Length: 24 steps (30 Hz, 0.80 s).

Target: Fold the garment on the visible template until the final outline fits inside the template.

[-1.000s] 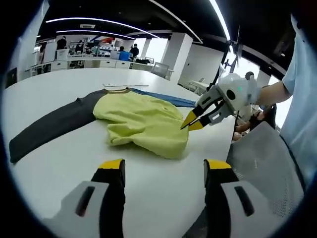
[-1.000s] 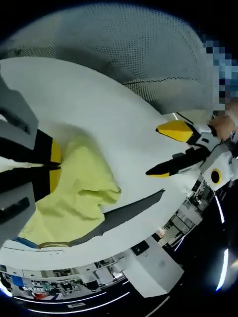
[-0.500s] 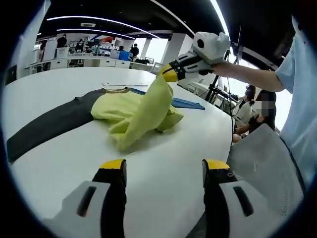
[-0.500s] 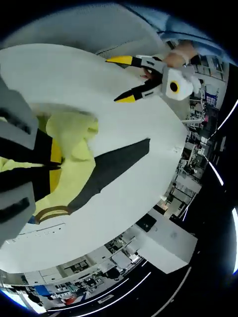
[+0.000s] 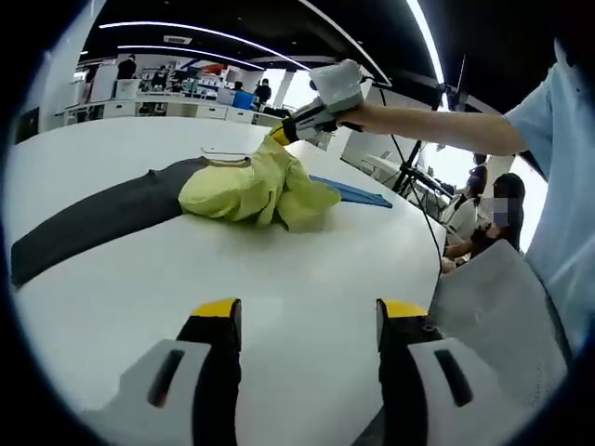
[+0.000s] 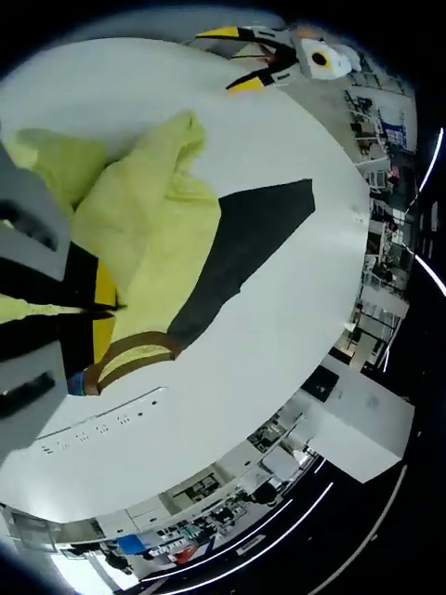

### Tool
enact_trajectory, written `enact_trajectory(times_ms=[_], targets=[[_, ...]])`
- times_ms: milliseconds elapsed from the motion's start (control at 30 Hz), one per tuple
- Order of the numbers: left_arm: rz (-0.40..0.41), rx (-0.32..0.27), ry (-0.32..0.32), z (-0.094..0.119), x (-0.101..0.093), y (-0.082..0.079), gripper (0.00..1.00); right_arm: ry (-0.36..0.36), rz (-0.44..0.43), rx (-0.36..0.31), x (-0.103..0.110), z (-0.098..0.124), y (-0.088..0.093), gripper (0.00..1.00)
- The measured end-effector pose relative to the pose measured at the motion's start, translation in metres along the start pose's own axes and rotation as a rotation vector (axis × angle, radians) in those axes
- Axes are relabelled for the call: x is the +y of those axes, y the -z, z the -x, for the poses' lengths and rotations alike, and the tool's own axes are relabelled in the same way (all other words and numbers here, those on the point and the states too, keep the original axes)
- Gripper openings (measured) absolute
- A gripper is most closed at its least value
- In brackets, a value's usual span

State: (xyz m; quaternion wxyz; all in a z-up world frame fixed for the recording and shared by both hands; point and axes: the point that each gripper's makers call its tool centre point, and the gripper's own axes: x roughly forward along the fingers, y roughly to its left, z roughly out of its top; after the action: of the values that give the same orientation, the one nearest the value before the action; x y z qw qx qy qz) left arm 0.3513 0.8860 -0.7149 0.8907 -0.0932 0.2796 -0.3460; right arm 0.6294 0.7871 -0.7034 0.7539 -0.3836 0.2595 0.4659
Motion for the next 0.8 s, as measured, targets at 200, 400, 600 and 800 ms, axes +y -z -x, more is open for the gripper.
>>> enact_trajectory(times_ms=[200, 400, 600, 800], targets=[[0.015, -0.007, -0.009, -0.001, 0.004, -0.002, 0.54, 0.031, -0.132, 0.066, -0.013, -0.021, 0.028, 0.00], [0.034, -0.009, -0.015, -0.002, 0.005, -0.001, 0.52, 0.018, -0.175, 0.094, -0.011, -0.031, 0.040, 0.00], [0.041, -0.001, -0.010, -0.004, 0.002, 0.003, 0.52, 0.007, -0.165, 0.110, -0.008, -0.034, 0.045, 0.00], [0.039, -0.005, -0.009, -0.005, 0.001, 0.001, 0.52, 0.013, -0.191, 0.104, -0.010, -0.027, 0.048, 0.08]])
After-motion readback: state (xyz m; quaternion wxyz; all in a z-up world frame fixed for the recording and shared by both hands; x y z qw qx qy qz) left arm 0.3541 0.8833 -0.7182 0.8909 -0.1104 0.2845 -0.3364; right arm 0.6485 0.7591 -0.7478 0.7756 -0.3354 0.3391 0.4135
